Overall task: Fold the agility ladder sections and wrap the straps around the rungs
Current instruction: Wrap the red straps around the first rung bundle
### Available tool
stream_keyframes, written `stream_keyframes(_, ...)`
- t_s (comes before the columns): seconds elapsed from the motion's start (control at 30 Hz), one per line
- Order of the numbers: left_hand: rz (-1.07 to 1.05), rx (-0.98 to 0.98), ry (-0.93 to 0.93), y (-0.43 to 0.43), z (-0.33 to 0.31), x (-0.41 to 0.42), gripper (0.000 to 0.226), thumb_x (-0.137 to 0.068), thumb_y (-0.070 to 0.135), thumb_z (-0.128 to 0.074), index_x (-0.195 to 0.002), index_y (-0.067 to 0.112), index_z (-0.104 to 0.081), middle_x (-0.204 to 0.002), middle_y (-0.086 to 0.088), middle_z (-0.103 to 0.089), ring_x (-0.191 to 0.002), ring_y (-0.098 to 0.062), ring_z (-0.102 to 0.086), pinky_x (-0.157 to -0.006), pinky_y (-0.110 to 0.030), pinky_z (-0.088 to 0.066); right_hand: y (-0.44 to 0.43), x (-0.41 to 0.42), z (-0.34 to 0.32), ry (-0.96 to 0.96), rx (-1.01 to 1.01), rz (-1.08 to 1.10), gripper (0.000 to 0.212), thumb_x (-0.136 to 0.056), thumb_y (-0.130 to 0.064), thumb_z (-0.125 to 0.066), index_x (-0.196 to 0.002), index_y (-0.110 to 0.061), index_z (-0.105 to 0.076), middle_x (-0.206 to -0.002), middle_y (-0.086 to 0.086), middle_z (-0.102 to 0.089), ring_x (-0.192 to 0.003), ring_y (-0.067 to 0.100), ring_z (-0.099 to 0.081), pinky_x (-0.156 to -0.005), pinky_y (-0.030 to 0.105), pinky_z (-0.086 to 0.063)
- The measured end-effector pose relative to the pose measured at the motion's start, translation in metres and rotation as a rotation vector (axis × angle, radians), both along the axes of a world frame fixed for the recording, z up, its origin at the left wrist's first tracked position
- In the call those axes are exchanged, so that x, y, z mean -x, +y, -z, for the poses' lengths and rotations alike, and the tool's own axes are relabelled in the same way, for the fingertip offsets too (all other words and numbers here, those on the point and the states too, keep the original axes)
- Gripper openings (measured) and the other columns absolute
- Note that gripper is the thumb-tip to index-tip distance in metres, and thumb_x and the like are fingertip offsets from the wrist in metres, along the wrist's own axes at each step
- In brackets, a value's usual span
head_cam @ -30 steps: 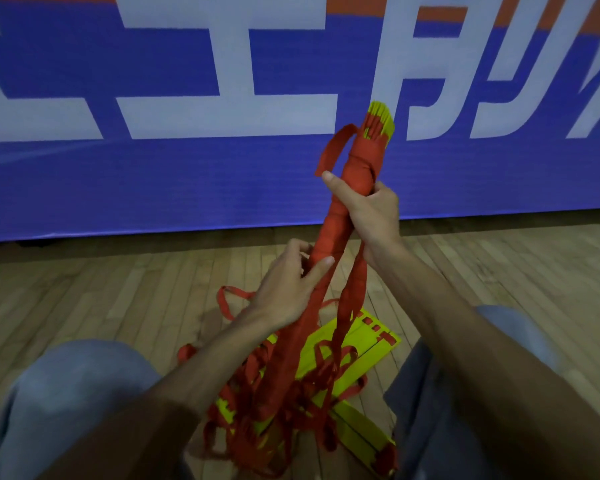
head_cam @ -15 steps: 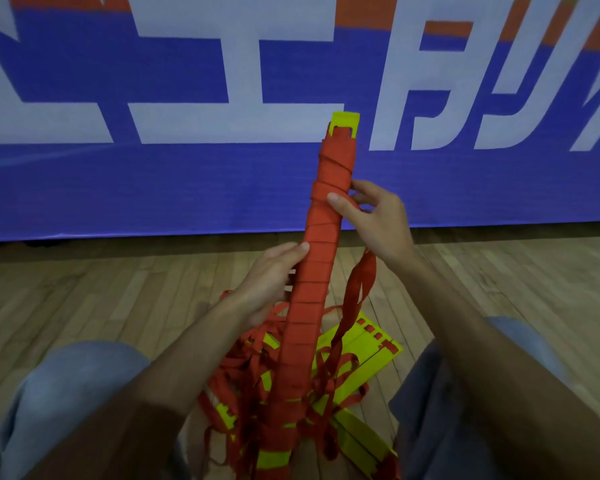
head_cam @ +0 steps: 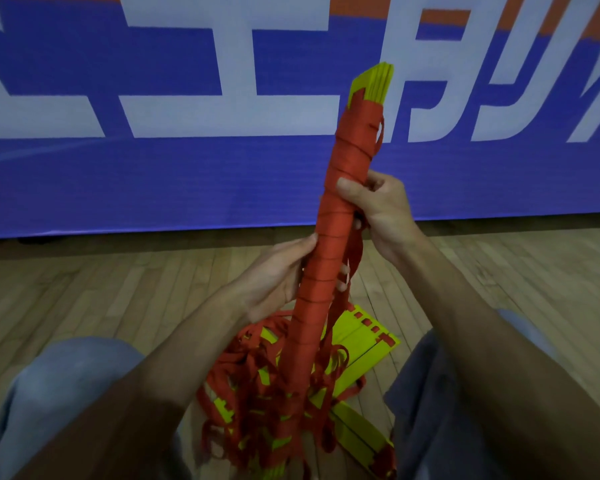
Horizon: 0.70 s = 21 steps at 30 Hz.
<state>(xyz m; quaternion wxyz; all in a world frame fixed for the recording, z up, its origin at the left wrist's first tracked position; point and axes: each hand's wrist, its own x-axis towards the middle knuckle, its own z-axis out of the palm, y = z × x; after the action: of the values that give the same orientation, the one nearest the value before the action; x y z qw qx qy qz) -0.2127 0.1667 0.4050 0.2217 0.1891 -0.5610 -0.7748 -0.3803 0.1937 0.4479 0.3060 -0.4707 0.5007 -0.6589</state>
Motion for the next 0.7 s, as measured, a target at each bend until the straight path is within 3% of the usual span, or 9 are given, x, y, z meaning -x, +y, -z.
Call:
stream_keyframes(0.07, -0.093, 0.054, -0.054, 0.001, 0.004, 0.003, 0.034, -0.101, 0.033, -0.04, -0.112, 0.011, -0.063, -0.106, -0.02, -0.068, -0.093, -0.032, -0.066, -0.085, -0.043, -0.05, -0.001, -0.003, 0.001, 0.014, -0.019, 0.049, 0.03, -0.067, -0.023, -0.084, -0.086, -0.007, -0.066, -0.06, 0.001, -0.066, -0.045, 0.011, -0.052, -0.039, 0.017, -0.036)
stream_keyframes(0.13, -0.173, 0.113, -0.127, 0.0, 0.009, 0.005, 0.032, -0.101, 0.034, -0.041, -0.111, 0.013, -0.064, -0.11, -0.019, -0.068, -0.1, -0.033, -0.064, -0.086, -0.045, -0.05, -0.003, -0.005, 0.003, -0.006, -0.022, 0.09, 0.024, -0.072, -0.014, -0.084, -0.085, -0.007, -0.065, -0.06, -0.001, -0.064, -0.047, 0.006, -0.055, -0.043, 0.017, -0.041)
stream_keyframes(0.23, -0.199, 0.172, -0.196, -0.001, 0.015, 0.005, 0.035, -0.1, 0.04, -0.044, -0.113, 0.015, -0.065, -0.112, -0.009, -0.069, -0.106, -0.024, -0.066, -0.086, -0.039, -0.055, -0.008, -0.006, 0.007, 0.0, -0.041, 0.196, 0.041, -0.06, -0.031, -0.091, -0.084, -0.009, -0.066, -0.071, 0.009, -0.063, -0.062, 0.015, -0.061, -0.053, 0.028, -0.051)
stream_keyframes(0.3, -0.204, 0.197, -0.222, 0.001, 0.018, 0.006, 0.036, -0.098, 0.042, -0.049, -0.119, 0.018, -0.063, -0.113, -0.002, -0.07, -0.105, -0.016, -0.067, -0.087, -0.035, -0.056, -0.011, -0.006, 0.01, 0.007, -0.062, 0.302, 0.058, -0.046, -0.049, -0.09, -0.083, -0.013, -0.064, -0.069, 0.002, -0.062, -0.065, 0.016, -0.062, -0.062, 0.037, -0.054)
stream_keyframes(0.4, -0.255, 0.292, -0.278, 0.005, 0.025, 0.012, 0.036, -0.092, 0.035, -0.062, -0.126, 0.026, -0.056, -0.117, 0.0, -0.067, -0.103, -0.013, -0.067, -0.083, -0.029, -0.056, -0.014, -0.004, 0.013, 0.023, -0.078, 0.433, 0.059, -0.041, -0.059, -0.087, -0.075, -0.021, -0.058, -0.065, -0.007, -0.062, -0.068, 0.017, -0.066, -0.07, 0.044, -0.058)
stream_keyframes(0.5, -0.314, 0.463, -0.362, 0.011, 0.034, 0.017, 0.047, -0.088, 0.033, -0.068, -0.13, 0.025, -0.048, -0.119, 0.002, -0.062, -0.104, -0.012, -0.064, -0.088, -0.037, -0.056, -0.014, -0.005, 0.015, 0.038, -0.096, 0.487, 0.058, -0.043, -0.061, -0.086, -0.074, -0.023, -0.055, -0.073, -0.002, -0.067, -0.076, 0.021, -0.07, -0.073, 0.047, -0.057)
stream_keyframes(0.57, -0.362, 0.528, -0.376, 0.014, 0.035, 0.018, 0.045, -0.09, 0.031, -0.066, -0.129, 0.021, -0.047, -0.113, 0.007, -0.06, -0.101, -0.012, -0.064, -0.089, -0.043, -0.056, -0.014, -0.005, 0.015, 0.065, -0.1, 0.511, 0.056, -0.048, -0.06, -0.087, -0.074, -0.023, -0.053, -0.074, -0.002, -0.067, -0.075, 0.018, -0.068, -0.073, 0.044, -0.057)
stream_keyframes(0.7, -0.426, 0.548, -0.3, 0.013, 0.036, 0.017, 0.018, -0.094, 0.019, -0.06, -0.11, 0.026, -0.053, -0.109, 0.002, -0.065, -0.1, -0.019, -0.066, -0.089, -0.049, -0.054, -0.011, 0.001, 0.01, 0.261, -0.045, 0.495, 0.052, -0.06, -0.054, -0.086, -0.077, -0.022, -0.05, -0.066, -0.01, -0.055, -0.06, 0.003, -0.053, -0.059, 0.019, -0.044)
